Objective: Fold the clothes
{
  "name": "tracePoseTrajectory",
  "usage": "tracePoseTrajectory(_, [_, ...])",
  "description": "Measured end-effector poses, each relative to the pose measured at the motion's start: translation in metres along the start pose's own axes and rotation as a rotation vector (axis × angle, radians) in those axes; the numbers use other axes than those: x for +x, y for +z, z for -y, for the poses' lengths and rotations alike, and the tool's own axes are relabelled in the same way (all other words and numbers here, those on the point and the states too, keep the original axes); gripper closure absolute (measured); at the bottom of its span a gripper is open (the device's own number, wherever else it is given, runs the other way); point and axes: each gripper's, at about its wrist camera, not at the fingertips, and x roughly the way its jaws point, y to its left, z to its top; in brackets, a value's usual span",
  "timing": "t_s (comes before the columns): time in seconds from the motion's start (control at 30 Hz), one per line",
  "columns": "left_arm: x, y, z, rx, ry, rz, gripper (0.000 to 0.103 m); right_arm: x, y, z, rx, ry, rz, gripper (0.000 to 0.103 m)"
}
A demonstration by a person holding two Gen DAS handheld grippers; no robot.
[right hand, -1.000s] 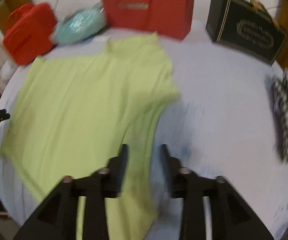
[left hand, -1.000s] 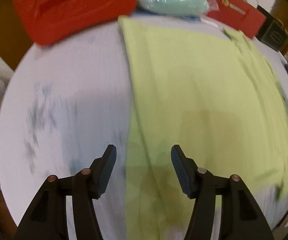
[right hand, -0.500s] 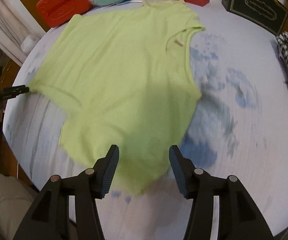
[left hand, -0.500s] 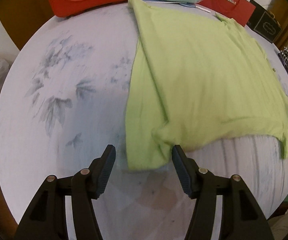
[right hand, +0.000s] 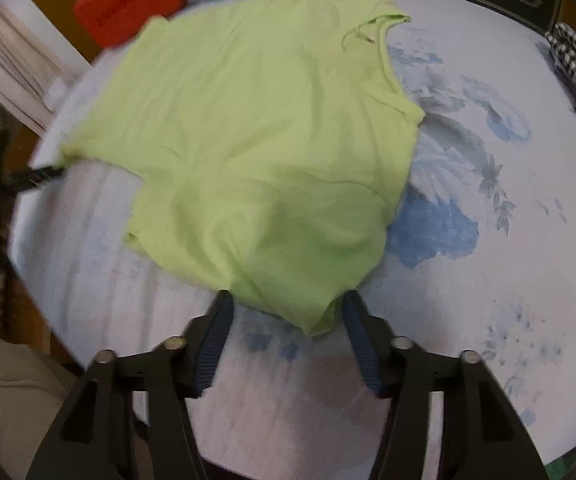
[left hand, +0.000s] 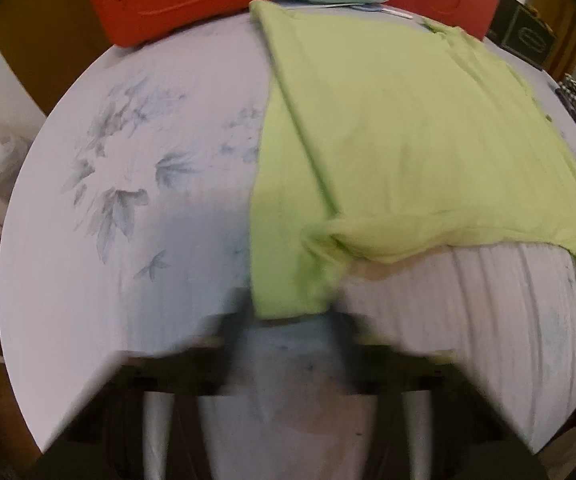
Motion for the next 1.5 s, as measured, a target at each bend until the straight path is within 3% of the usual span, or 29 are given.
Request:
tracePoseTrajectory(0.07, [-0.008,-0.001,0.000,0.011,0.031,0.013,0.097,-0.005,0.002,-0.001,0.004,-0.002,-0.005,0.100])
tracePoseTrajectory(0.23, [-0.047,0.007,-0.013,-0.038,0.034,0.107,0.097,-0.058,0.006,0.022,0.108,0.097,0.083,0.100])
tracePoseTrajectory(0.4, [-0.043,0.039,-0.029,-0.076,0.059,0.108,0.096,-0.097,0.039,0.064,0.245,0.087,0.218,0.098])
tracePoseTrajectory(0.43, [-0.043,0.041,-0.027,-0.077,0.059,0.100,0.094,-0.096,0.050,0.069,0.253,0.041,0.232,0.093])
tracePoseTrajectory(0.47, [-0.044,0.041,-0.026,-0.083,0.052,0.094,0.094,-0.095,0.058,0.073,0.260,0.011,0.240,0.078])
tracePoseTrajectory(0.53, [-0.039,0.041,-0.030,-0.084,0.033,0.075,0.085,-0.092,0.065,0.078,0.265,0.013,0.236,0.063])
tracePoseTrajectory(0.57, [-0.036,0.039,-0.032,-0.079,0.027,0.070,0.082,-0.089,0.066,0.077,0.258,0.022,0.229,0.063])
tracePoseTrajectory(0.63, [-0.034,0.033,-0.033,-0.073,0.014,0.065,0.060,-0.082,0.064,0.074,0.242,0.027,0.211,0.063])
tracePoseTrajectory(0.7, [-0.035,0.024,-0.030,-0.066,0.006,0.061,0.053,-0.073,0.055,0.072,0.235,0.030,0.178,0.060])
tracePoseTrajectory(0.77, [-0.036,0.017,-0.027,-0.055,-0.004,0.058,0.051,-0.062,0.046,0.070,0.228,0.037,0.137,0.050])
tracePoseTrajectory(0.93, [-0.031,0.003,-0.023,-0.054,0.014,0.028,0.046,-0.038,0.026,0.063,0.195,0.045,0.054,0.047])
tracePoseTrajectory(1.03, [-0.021,0.001,-0.026,-0.076,0.022,-0.003,0.046,-0.030,0.019,0.060,0.194,0.060,0.036,0.028])
tracePoseTrajectory(1.5, [0.002,0.009,-0.024,-0.133,0.014,0.017,0.046,-0.004,0.032,0.036,0.124,0.049,0.048,0.024])
